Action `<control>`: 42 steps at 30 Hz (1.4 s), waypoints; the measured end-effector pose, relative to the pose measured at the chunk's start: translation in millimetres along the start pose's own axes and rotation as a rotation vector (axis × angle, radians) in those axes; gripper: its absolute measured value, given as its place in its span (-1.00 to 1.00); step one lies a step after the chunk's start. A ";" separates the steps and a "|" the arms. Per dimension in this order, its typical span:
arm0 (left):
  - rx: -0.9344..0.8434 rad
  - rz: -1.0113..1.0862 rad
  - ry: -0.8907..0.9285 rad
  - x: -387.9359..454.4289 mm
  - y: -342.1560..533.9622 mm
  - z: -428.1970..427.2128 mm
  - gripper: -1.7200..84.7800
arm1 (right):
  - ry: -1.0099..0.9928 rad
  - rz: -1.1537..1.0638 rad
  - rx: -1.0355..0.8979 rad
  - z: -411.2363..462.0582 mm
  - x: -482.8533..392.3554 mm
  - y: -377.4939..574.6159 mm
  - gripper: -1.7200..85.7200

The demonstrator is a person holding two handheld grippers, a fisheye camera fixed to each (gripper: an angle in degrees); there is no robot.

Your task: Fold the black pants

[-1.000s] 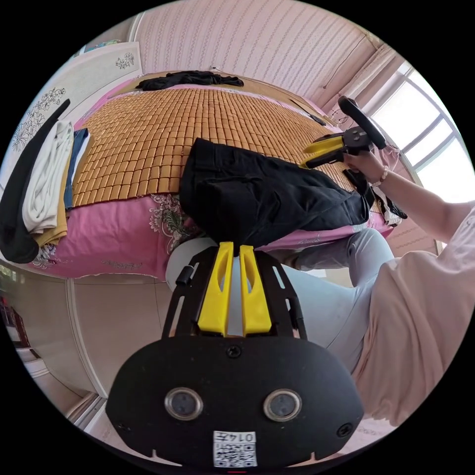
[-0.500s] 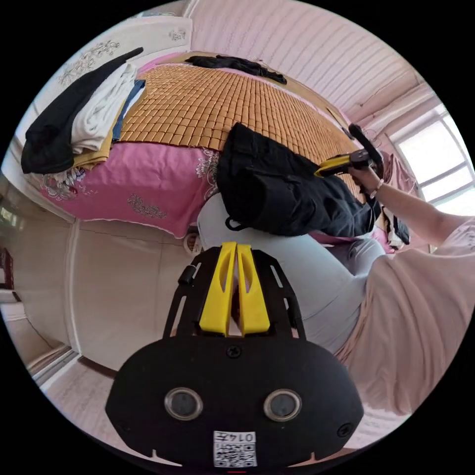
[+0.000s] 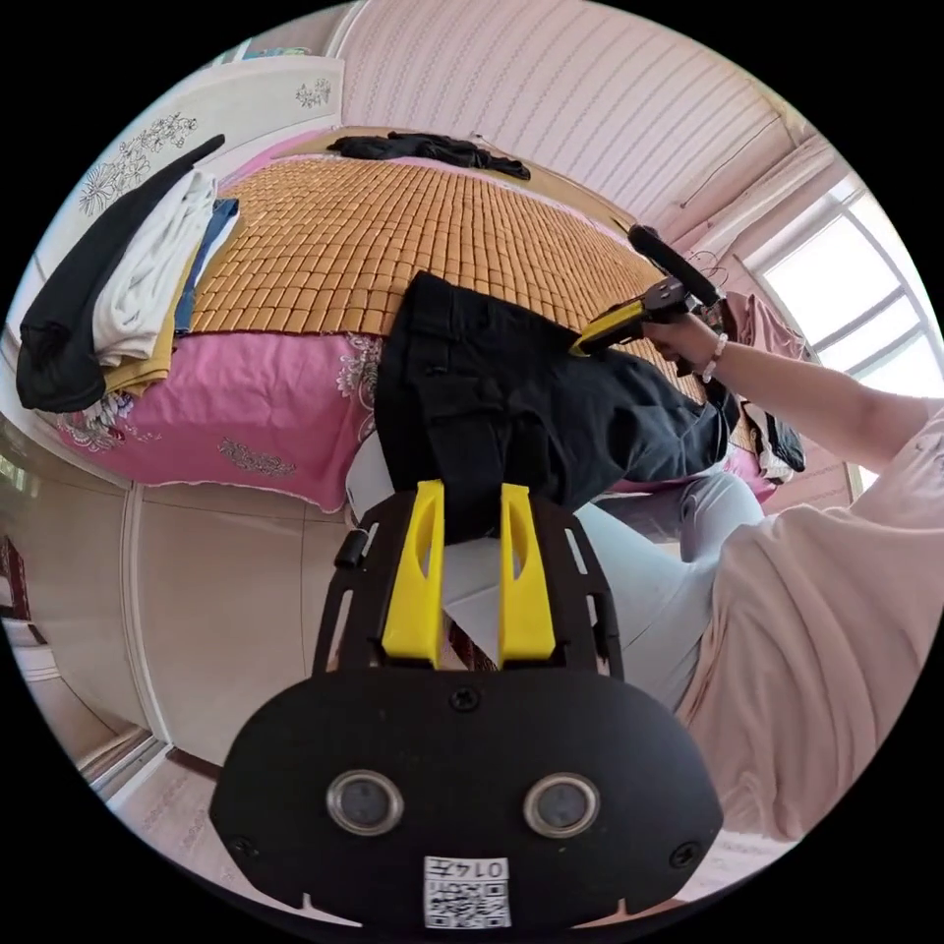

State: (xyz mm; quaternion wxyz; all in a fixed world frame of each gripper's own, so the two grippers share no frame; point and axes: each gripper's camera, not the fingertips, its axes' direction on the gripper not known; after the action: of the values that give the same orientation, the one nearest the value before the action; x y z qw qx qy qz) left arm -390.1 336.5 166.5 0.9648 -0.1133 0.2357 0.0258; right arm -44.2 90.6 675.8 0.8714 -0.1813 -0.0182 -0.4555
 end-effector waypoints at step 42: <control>0.390 0.851 0.525 281.2 32.7 -39.3 -0.98 | 0.019 0.911 0.906 -248.2 61.9 650.5 -0.97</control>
State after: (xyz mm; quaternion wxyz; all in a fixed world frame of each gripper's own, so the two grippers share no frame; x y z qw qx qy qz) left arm -161.6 358.2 -3.7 0.7809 0.1708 0.4945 0.3413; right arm 479.5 297.1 261.4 0.9679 0.2193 -0.1223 0.0117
